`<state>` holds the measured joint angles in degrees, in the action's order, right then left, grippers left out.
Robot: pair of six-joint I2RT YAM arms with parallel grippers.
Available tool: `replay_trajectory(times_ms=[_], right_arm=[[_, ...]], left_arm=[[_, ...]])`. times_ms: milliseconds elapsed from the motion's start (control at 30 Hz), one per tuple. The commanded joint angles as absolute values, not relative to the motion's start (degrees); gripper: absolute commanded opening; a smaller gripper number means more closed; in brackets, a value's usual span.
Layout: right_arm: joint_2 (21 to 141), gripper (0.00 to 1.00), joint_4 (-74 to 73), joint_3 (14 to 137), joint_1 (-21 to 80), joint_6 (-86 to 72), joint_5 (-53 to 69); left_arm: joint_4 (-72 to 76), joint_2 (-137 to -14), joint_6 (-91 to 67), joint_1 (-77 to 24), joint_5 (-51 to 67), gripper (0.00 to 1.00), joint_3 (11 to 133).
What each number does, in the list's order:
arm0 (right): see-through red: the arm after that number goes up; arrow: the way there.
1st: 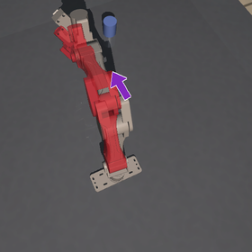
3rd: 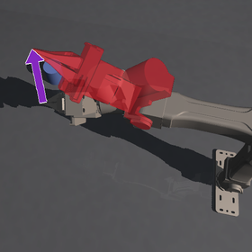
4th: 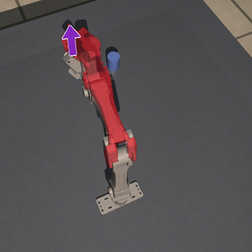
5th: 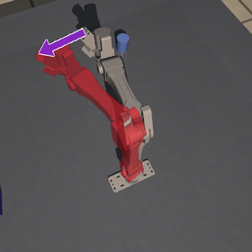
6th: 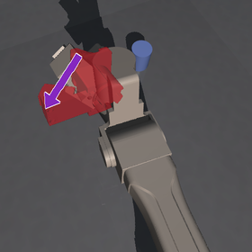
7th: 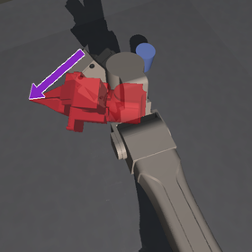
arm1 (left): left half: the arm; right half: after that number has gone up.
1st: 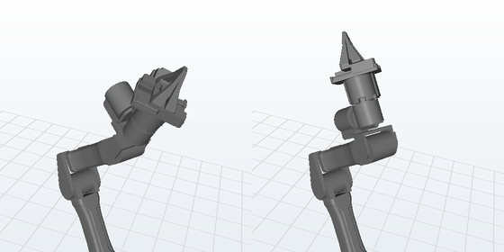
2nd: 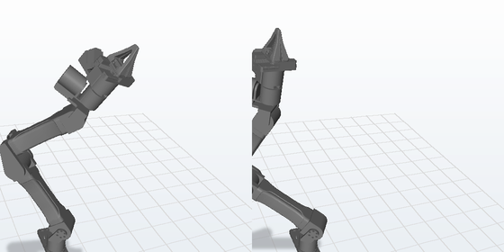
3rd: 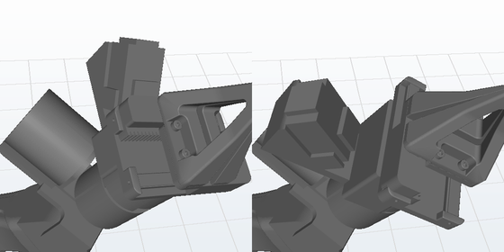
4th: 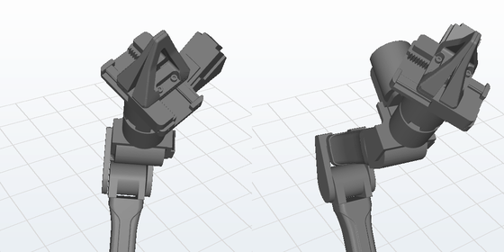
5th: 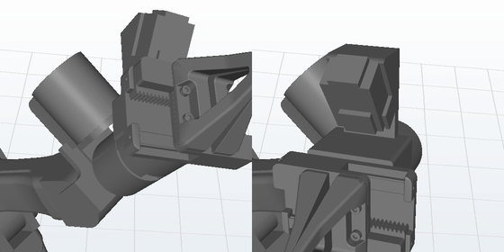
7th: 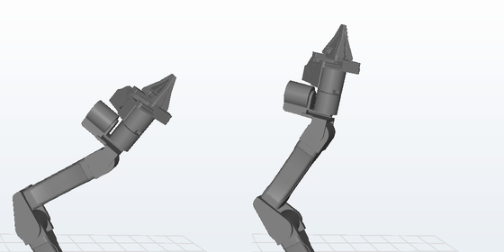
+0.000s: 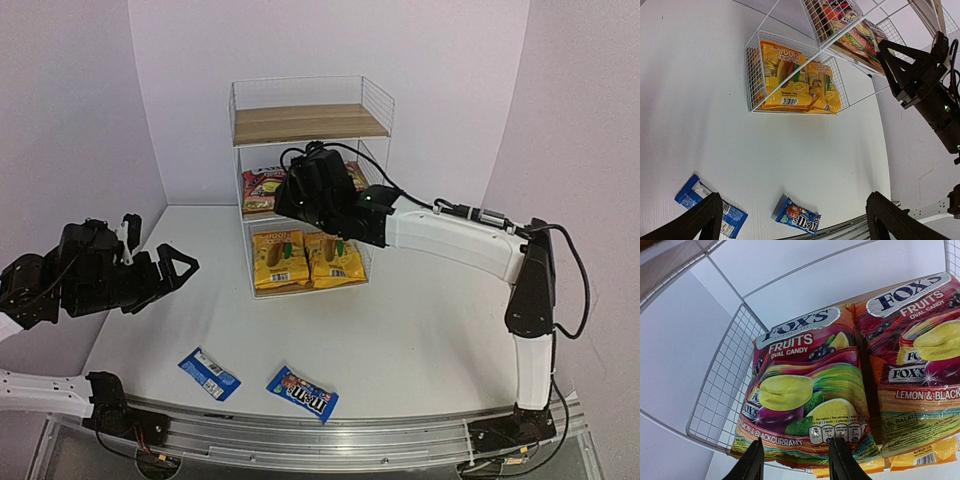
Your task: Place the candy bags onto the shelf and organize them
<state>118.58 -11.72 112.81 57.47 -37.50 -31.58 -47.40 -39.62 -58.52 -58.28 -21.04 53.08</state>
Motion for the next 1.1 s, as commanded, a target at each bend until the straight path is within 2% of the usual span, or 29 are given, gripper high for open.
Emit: replay_trajectory(times_ms=[0,267,467,833,867,967,1067], right_arm=[[120.42,0.41,-11.51,116.23,56.46,-37.27,-29.16],[120.05,0.42,-11.55,117.28,55.39,-36.58,-23.57],[113.32,0.48,-11.83,112.52,57.02,-32.49,-15.62],[89.45,0.70,-17.90,84.76,59.46,-22.67,9.22],[88.20,0.71,-20.35,82.85,59.45,-22.03,9.89],[85.27,0.87,-25.43,75.66,59.88,-22.73,8.22],[85.24,0.92,-27.57,69.82,62.21,-20.99,5.89]], left_arm=[[-46.71,-38.76,-58.89,-58.27,-21.44,1.00,52.73],[-47.48,-38.20,-59.04,-58.28,-21.18,1.00,53.00],[-47.22,-38.30,-58.21,-58.30,-20.14,1.00,53.21],[-46.15,-39.11,-58.53,-58.27,-18.30,1.00,51.50],[-46.07,-39.23,-58.80,-58.27,-18.19,1.00,51.22],[-45.68,-39.91,-59.99,-58.27,-17.62,1.00,50.00],[-44.60,-41.20,-61.52,-58.27,-16.59,1.00,48.13]])
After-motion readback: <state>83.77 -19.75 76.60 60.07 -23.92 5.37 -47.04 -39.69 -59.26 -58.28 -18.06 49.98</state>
